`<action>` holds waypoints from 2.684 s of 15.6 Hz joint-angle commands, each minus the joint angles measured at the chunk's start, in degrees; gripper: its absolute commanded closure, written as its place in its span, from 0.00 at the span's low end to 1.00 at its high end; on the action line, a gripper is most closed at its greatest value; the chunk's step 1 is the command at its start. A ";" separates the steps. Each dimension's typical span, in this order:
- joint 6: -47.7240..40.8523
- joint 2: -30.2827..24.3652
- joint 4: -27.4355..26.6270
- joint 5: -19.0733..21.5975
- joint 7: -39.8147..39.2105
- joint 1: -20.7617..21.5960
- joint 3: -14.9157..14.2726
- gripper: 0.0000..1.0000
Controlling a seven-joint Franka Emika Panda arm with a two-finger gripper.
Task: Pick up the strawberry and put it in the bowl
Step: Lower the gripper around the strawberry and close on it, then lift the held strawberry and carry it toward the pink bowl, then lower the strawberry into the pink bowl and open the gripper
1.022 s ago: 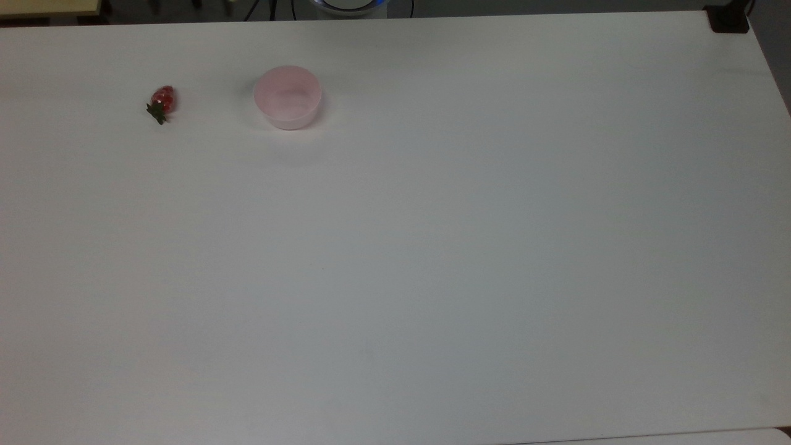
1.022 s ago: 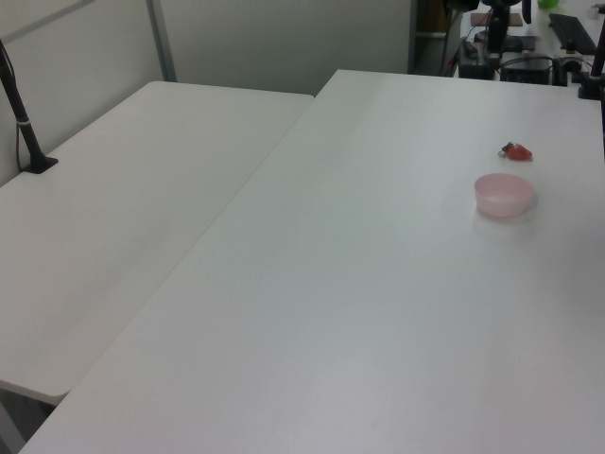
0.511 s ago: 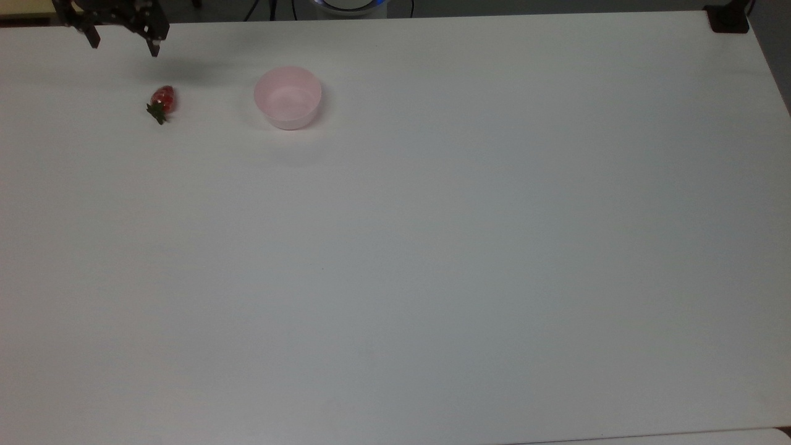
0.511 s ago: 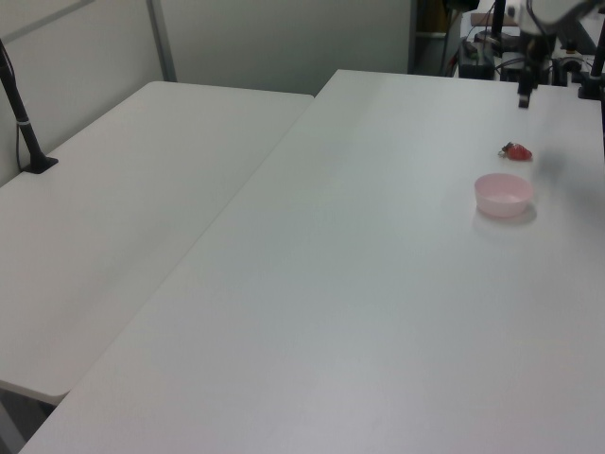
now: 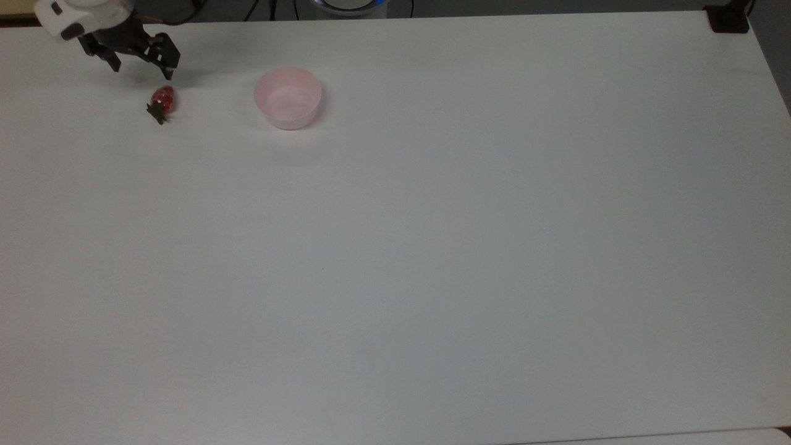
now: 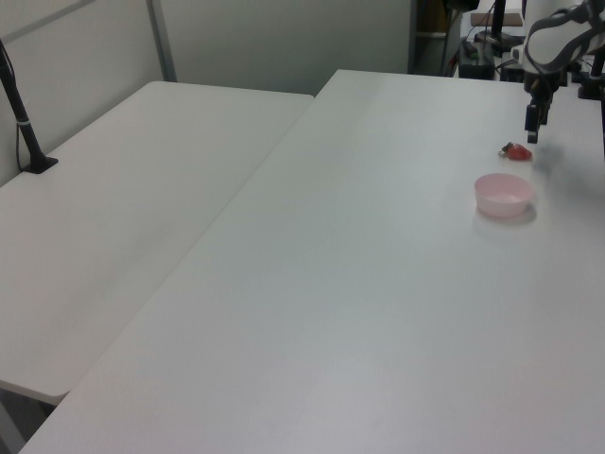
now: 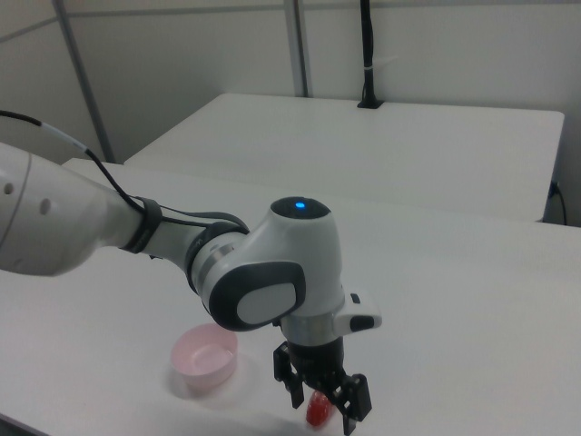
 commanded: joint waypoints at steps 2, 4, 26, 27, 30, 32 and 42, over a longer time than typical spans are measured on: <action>1.03 1.90 -0.16 4.98 -2.06 0.55 0.52 0.01; 0.85 1.90 -0.08 9.79 -4.52 0.64 0.70 0.04; -17.07 -7.94 3.26 13.86 -3.94 8.53 6.50 0.80; -17.78 -8.03 3.26 13.78 -1.48 9.94 7.28 0.79; -17.78 -7.16 3.09 12.72 2.49 11.27 10.36 0.79; -17.78 -5.14 2.91 10.10 3.03 12.68 10.37 0.79; -24.81 -2.76 2.65 4.02 6.09 13.65 10.46 0.00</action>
